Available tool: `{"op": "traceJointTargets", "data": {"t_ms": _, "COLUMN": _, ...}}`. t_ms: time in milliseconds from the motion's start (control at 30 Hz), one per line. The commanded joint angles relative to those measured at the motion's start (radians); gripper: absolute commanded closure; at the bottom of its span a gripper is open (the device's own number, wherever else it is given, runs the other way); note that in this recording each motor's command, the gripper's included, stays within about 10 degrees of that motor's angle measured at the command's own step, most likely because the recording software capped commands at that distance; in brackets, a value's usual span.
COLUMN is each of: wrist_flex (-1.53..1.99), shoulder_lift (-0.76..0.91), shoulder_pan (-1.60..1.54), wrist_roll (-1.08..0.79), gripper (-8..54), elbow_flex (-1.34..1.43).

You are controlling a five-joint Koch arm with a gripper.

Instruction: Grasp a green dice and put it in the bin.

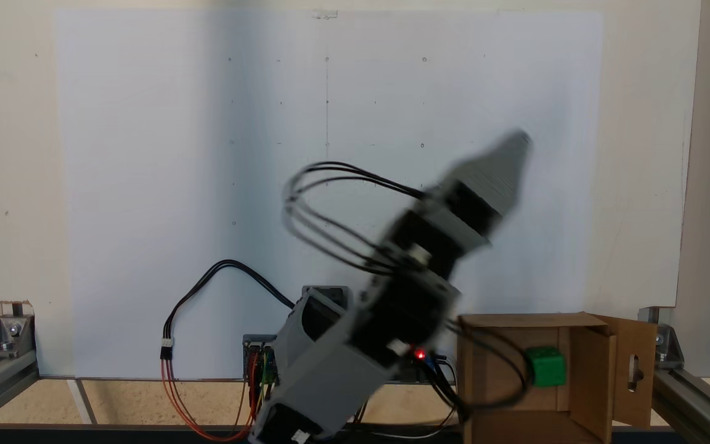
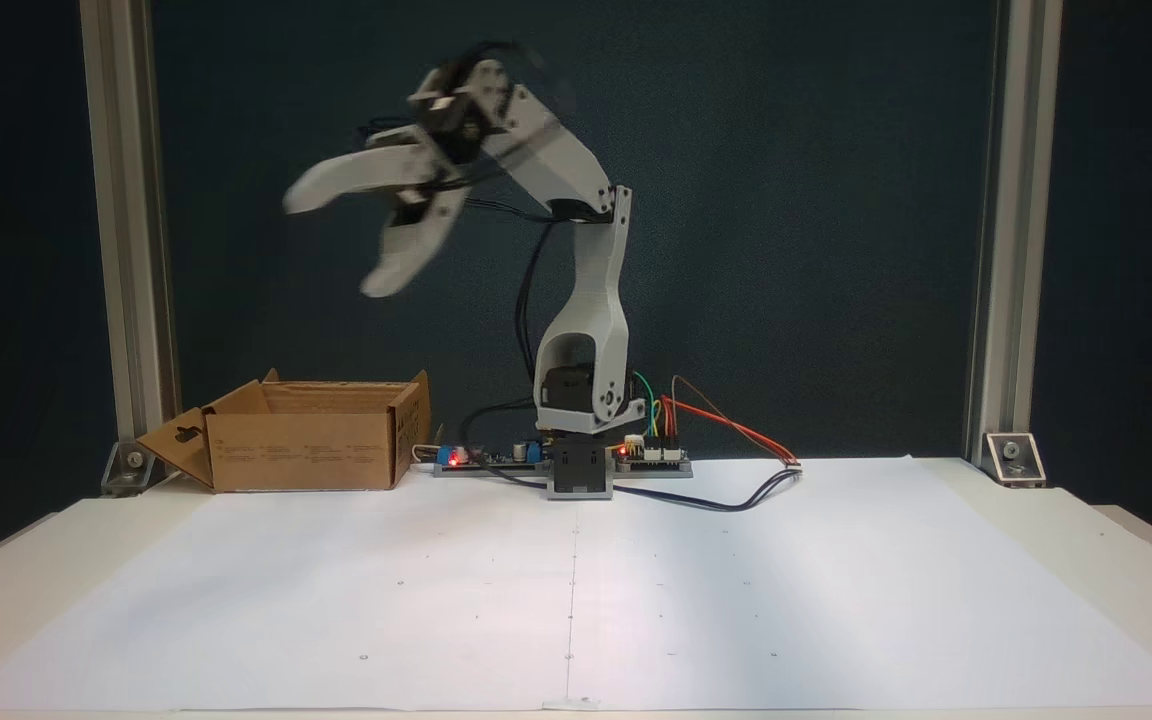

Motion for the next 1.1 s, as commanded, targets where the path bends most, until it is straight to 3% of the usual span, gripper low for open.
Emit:
{"op": "traceJointTargets", "data": {"t_ms": 0, "wrist_flex": -0.121, "shoulder_lift": 0.026, "shoulder_pan": -0.149, "wrist_roll": 0.051, "gripper": 1.2, "elbow_flex": 0.028}}
{"op": "traceJointTargets", "data": {"t_ms": 200, "wrist_flex": -0.342, "shoulder_lift": 0.132, "shoulder_pan": -0.396, "wrist_roll": 0.046, "gripper": 1.2, "elbow_flex": 0.272}}
{"op": "traceJointTargets", "data": {"t_ms": 667, "wrist_flex": -0.978, "shoulder_lift": 0.466, "shoulder_pan": -0.48, "wrist_roll": 0.04, "gripper": 0.4, "elbow_flex": 0.989}}
{"op": "traceJointTargets", "data": {"t_ms": 867, "wrist_flex": -1.23, "shoulder_lift": 0.6, "shoulder_pan": -0.512, "wrist_roll": 0.04, "gripper": 0.3, "elbow_flex": 1.147}}
{"op": "traceJointTargets", "data": {"t_ms": 1067, "wrist_flex": -1.471, "shoulder_lift": 0.614, "shoulder_pan": -0.515, "wrist_roll": 0.038, "gripper": 0.3, "elbow_flex": 1.238}}
